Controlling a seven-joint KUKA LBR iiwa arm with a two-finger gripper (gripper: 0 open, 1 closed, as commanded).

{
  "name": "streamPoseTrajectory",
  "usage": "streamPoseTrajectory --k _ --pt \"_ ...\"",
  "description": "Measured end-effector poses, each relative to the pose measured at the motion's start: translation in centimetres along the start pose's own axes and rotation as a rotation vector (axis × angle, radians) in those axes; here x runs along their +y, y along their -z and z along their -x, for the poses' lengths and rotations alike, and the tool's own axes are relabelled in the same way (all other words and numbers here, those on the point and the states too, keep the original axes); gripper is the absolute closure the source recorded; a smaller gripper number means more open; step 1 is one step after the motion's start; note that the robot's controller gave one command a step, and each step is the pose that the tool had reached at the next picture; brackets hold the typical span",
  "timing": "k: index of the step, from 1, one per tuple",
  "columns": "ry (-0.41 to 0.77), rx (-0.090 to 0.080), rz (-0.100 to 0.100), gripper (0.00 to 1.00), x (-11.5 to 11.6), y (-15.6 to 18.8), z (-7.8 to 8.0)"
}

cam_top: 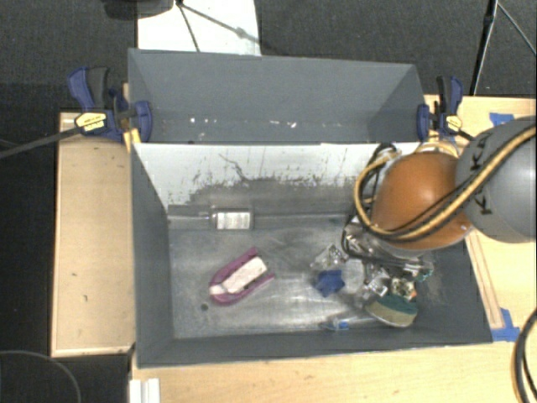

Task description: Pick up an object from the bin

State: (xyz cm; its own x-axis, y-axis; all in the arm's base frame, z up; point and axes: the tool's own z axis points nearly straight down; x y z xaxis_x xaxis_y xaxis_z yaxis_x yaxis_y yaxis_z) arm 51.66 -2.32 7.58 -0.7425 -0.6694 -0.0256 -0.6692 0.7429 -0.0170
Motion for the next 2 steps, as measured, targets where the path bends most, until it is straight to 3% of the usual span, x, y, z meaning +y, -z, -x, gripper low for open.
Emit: streamPoseTrajectory --k 1,2 --pt "-0.079 0.013 0.010 0.00 6.6 -0.2 2.2" --pt "0.179 0.021 0.014 0.00 -3.2 1.6 -0.4"
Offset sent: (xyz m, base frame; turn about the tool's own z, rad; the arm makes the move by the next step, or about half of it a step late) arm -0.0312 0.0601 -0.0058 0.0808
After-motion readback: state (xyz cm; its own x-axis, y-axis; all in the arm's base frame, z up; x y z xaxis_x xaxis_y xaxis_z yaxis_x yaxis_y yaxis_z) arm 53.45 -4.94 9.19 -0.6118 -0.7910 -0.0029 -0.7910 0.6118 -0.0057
